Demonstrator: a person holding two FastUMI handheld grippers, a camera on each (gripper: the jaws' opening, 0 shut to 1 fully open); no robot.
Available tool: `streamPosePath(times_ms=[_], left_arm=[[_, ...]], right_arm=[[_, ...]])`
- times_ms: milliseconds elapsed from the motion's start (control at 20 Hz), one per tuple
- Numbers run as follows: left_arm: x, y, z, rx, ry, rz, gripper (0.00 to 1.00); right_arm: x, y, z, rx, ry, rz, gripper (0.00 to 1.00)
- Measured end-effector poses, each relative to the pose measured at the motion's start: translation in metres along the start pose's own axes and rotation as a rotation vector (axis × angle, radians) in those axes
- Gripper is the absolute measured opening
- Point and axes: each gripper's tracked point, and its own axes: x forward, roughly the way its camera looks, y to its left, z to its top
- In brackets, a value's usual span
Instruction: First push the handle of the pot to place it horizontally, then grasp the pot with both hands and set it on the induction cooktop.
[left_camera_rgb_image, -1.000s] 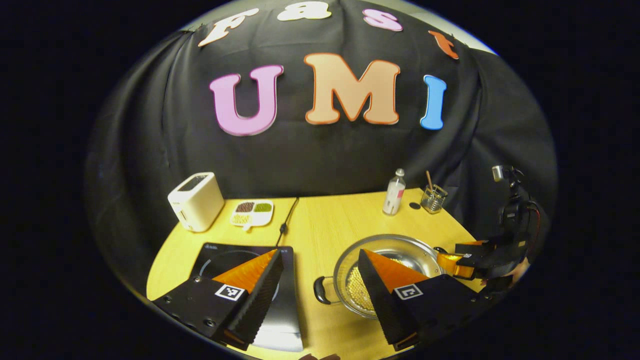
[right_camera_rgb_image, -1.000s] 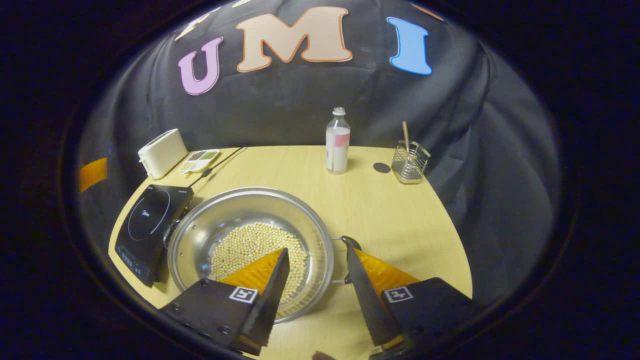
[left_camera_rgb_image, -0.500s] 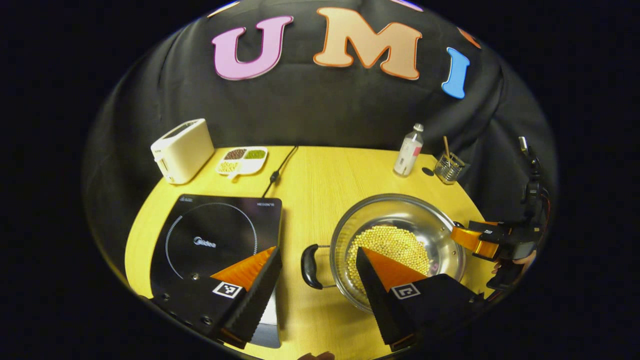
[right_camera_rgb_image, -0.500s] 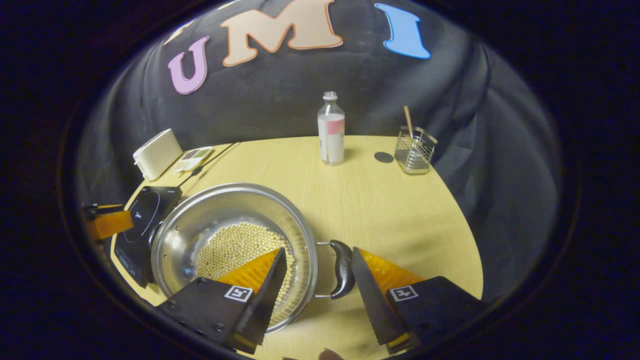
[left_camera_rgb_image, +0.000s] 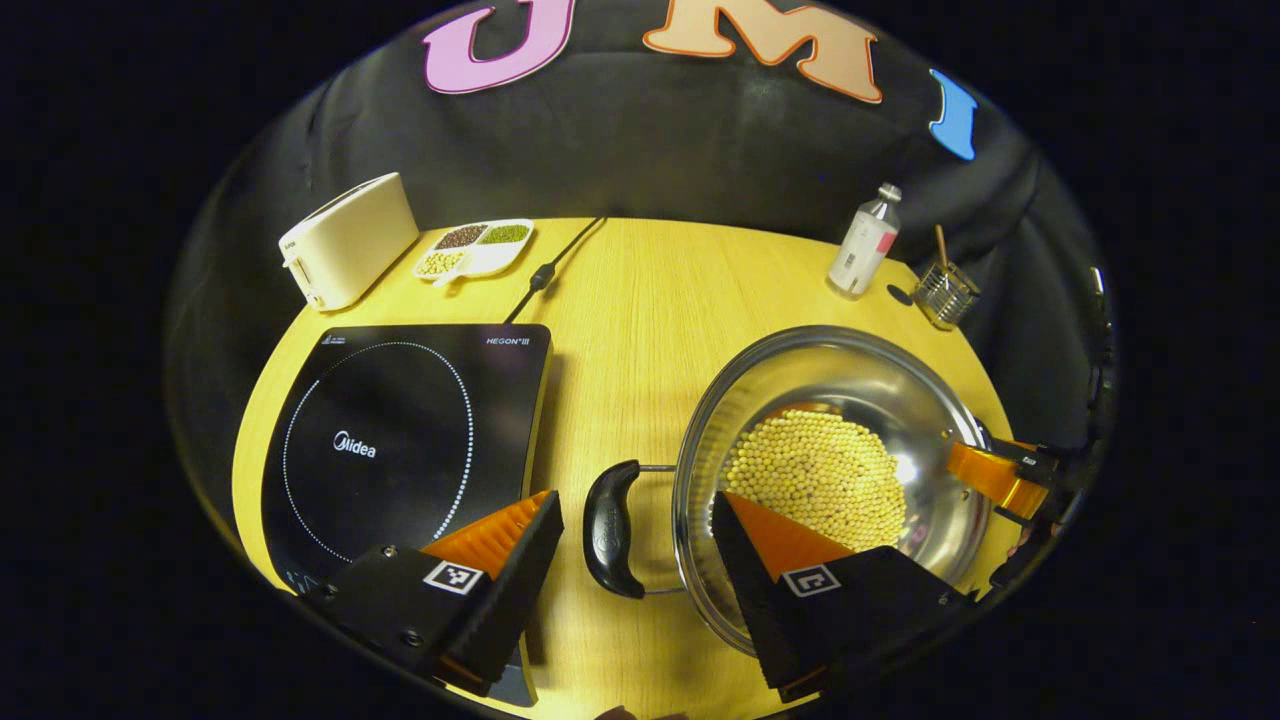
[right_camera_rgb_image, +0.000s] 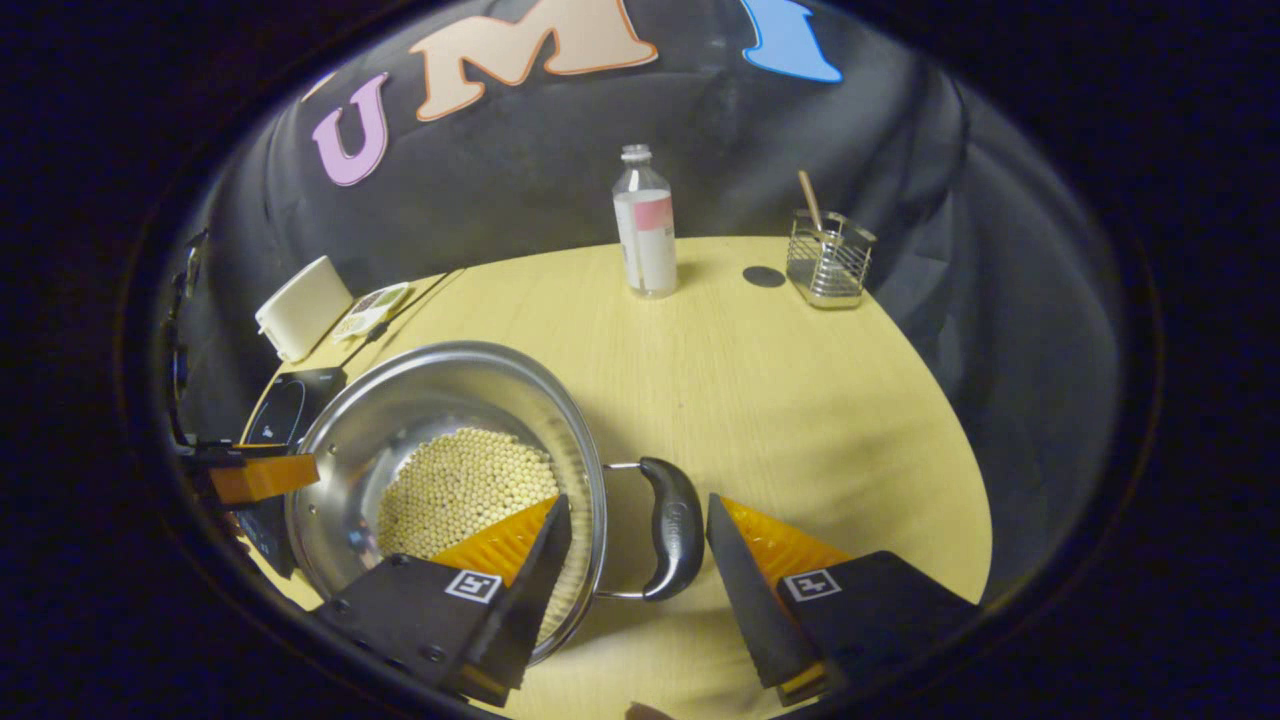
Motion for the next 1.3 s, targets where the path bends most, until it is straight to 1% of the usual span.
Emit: streamPosePath(times_ms=[50, 200, 250, 300, 350, 400, 450, 500, 550, 600, 650, 700, 750, 800, 850, 900, 950, 1000, 1050, 1150, 1200, 1300], left_arm=[[0.003, -0.002, -0.003, -0.003, 0.011, -0.006, 0.93], [0.012, -0.007, -0.005, 0.006, 0.029, -0.007, 0.91], [0.015, -0.008, -0.008, 0.012, 0.038, -0.004, 0.91], [0.018, -0.007, -0.010, 0.020, 0.051, 0.007, 0.89], [0.020, -0.005, -0.011, 0.021, 0.059, 0.016, 0.89], [0.023, -0.003, -0.011, 0.015, 0.061, 0.022, 0.89], [0.025, -0.002, -0.012, 0.009, 0.063, 0.027, 0.88], [0.028, 0.000, -0.013, 0.005, 0.070, 0.031, 0.86], [0.030, 0.002, -0.019, 0.003, 0.093, 0.029, 0.84], [0.030, 0.000, -0.015, -0.004, 0.075, 0.020, 0.78], [0.032, 0.001, -0.013, -0.002, 0.073, 0.007, 0.78], [0.031, 0.000, -0.015, 0.008, 0.081, -0.006, 0.75], [0.032, -0.001, -0.013, 0.018, 0.070, -0.025, 0.76], [0.033, -0.002, -0.013, 0.016, 0.065, -0.046, 0.72], [0.032, -0.002, -0.012, -0.003, 0.060, -0.065, 0.72], [0.032, -0.002, -0.011, -0.024, 0.056, -0.081, 0.69], [0.032, -0.002, -0.012, -0.035, 0.066, -0.091, 0.65], [0.031, -0.001, -0.014, -0.044, 0.083, -0.095, 0.62], [0.029, -0.002, -0.018, -0.061, 0.106, -0.102, 0.62], [0.022, -0.004, -0.022, -0.093, 0.127, -0.108, 0.60], [0.016, -0.005, -0.025, -0.104, 0.130, -0.112, 0.59], [0.006, -0.007, -0.018, -0.102, 0.097, -0.121, 0.59]], right_arm=[[0.002, -0.001, 0.001, 0.011, 0.003, 0.002, 0.86], [0.009, -0.001, -0.002, 0.049, 0.019, 0.012, 0.82], [0.011, -0.001, -0.003, 0.057, 0.028, 0.014, 0.76], [0.013, 0.000, -0.005, 0.065, 0.037, 0.018, 0.76], [0.016, 0.002, -0.006, 0.072, 0.044, 0.024, 0.82], [0.018, 0.004, -0.008, 0.078, 0.050, 0.030, 0.76], [0.021, 0.006, -0.011, 0.083, 0.060, 0.037, 0.82], [0.023, 0.008, -0.014, 0.084, 0.072, 0.040, 0.82], [0.025, 0.011, -0.018, 0.086, 0.086, 0.049, 0.67], [0.026, 0.008, -0.024, 0.077, 0.106, 0.030, 0.65], [0.038, 0.006, -0.031, 0.087, 0.112, 0.038, 0.74], [0.032, 0.006, -0.026, 0.121, 0.117, 0.050, 0.66], [0.028, 0.008, -0.028, 0.170, 0.134, 0.070, 0.60], [0.029, 0.009, -0.029, 0.217, 0.151, 0.085, 0.62], [0.030, 0.009, -0.028, 0.245, 0.163, 0.095, 0.57], [0.028, 0.010, -0.030, 0.254, 0.167, 0.095, 0.52], [0.027, 0.010, -0.029, 0.252, 0.172, 0.091, 0.50], [0.028, 0.009, -0.028, 0.263, 0.177, 0.086, 0.49], [0.024, 0.010, -0.028, 0.257, 0.182, 0.084, 0.47], [0.022, 0.009, -0.026, 0.251, 0.188, 0.077, 0.47], [0.021, 0.010, -0.025, 0.253, 0.187, 0.077, 0.46], [0.019, 0.012, -0.017, 0.250, 0.174, 0.084, 0.47]])
